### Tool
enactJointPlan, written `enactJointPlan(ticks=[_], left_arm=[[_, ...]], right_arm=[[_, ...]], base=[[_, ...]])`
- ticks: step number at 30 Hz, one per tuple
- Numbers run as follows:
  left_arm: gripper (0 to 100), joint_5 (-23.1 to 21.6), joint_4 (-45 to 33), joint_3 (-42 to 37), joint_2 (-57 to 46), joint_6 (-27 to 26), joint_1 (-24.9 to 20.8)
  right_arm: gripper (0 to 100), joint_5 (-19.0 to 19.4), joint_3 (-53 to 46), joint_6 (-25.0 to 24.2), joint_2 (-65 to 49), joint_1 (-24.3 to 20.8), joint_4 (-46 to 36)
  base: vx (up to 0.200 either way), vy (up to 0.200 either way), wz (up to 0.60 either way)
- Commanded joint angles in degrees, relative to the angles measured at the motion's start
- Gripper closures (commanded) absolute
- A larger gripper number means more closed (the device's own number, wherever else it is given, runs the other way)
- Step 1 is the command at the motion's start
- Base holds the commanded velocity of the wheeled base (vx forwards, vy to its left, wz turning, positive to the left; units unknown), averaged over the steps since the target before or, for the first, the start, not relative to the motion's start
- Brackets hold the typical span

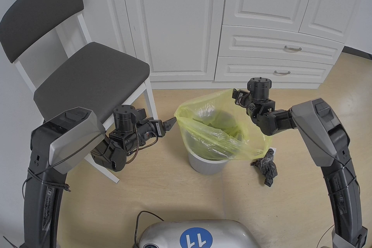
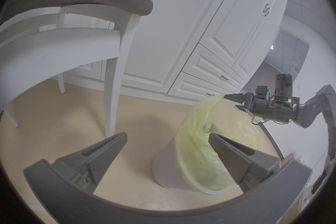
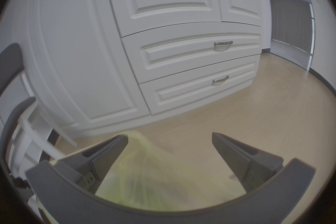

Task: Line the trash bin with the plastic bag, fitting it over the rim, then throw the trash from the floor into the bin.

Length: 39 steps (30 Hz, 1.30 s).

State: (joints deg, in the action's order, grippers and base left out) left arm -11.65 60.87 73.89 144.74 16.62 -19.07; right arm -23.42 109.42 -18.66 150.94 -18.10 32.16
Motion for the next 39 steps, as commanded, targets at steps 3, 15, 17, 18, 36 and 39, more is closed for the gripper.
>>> enactJointPlan(ticks=[3,15,17,18,36,39], left_arm=[[0,0.0,0.0,-4.4,-5.9,-0.6,-0.3],[0,2.2,0.0,-6.3,-7.0,-2.6,-2.5],[0,2.4,0.0,-6.7,-7.5,-2.8,-2.6],[0,2.4,0.0,-6.9,-7.5,-2.8,-2.6],[0,2.5,0.0,-7.4,-7.5,-2.8,-2.6],[0,2.5,0.0,-7.3,-7.3,-2.8,-2.6]], right_arm=[[0,0.6,-20.6,2.0,-18.5,-1.5,-7.4],[0,16.4,-43.4,-1.0,-24.6,-3.5,7.4],[0,18.4,-45.4,-0.9,-24.4,-5.3,8.7],[0,18.9,-46.0,-0.9,-23.9,-6.2,9.1],[0,21.7,-46.4,-1.0,-17.4,-9.1,9.7],[0,21.8,-45.8,-1.3,-16.1,-9.1,10.2]], base=[[0.000,0.000,0.00],[0.000,0.000,0.00],[0.000,0.000,0.00],[0.000,0.000,0.00],[0.000,0.000,0.00],[0.000,0.000,0.00]])
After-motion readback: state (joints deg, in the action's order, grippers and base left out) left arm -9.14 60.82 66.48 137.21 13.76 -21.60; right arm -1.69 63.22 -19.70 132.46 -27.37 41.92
